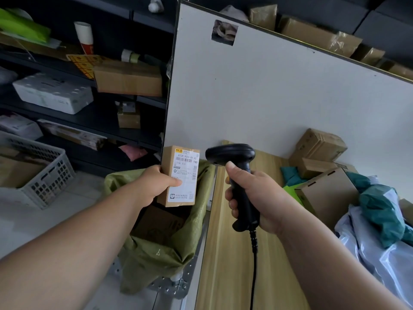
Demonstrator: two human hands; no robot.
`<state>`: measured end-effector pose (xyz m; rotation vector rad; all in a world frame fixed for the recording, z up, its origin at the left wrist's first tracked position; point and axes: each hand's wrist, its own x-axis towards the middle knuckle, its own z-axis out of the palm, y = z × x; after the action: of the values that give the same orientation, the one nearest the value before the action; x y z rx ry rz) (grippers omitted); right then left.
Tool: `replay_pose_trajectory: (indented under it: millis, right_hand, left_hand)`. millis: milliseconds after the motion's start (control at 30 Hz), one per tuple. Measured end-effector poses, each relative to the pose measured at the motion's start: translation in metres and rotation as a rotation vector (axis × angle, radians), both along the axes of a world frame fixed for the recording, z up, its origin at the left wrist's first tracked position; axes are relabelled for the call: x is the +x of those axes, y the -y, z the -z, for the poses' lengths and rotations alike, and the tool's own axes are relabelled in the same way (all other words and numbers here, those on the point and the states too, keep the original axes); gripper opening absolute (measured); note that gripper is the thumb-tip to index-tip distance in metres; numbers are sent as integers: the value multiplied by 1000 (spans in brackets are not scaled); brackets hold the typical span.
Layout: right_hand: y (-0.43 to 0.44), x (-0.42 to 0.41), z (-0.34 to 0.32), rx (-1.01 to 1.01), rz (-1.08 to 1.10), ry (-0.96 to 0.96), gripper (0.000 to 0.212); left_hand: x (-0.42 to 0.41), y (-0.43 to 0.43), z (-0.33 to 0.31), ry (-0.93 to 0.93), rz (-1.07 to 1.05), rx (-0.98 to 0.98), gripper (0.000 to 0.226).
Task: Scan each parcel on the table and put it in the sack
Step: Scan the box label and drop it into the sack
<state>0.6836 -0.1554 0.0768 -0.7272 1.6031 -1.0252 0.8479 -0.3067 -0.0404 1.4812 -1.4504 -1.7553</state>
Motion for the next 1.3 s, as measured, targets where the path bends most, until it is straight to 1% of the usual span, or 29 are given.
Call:
replay_pose_trajectory:
  millis: [133,300,467,567,600,700,767,833,1000,1133,1300]
  right_hand:
    - [-3,-3,15,23,45,14,42]
    - [-11,-8,47,104,86,49,43]
    - [-20,-20,77,155,121,74,45]
    - [-27,-26,87,162,136,87,44]
    - [-30,-29,90,168,145,90,44]
    - [-44,-40,93,173,179,100,44]
    - [-56,-48,91,167,202,103,43]
    - [-71,-60,87,149,244,99,40]
    - [-129,-102,74,72,388,86,38]
    - [-190,-145,62,24,488,77,37]
    - [-267,-198,45,-17,575,29,38]
  left_hand:
    - [5,3,24,71,-47,-12,27]
    - [8,4,67,250,-82,12,25]
    - [0,6,99,369,-102,30,44]
    - [-5,5,108,529,-103,29,68]
    - [-7,3,110,565,-95,28,71]
    - [-16,-8,111,531,-52,11,73]
    - [-26,-18,102,517,27,-66,77]
    - [-44,-30,84,542,145,-195,78]
    - [-127,-86,31,530,410,-496,78]
    - [-205,-153,-2,444,604,-686,79]
    - [-290,-234,-27,331,804,-862,79]
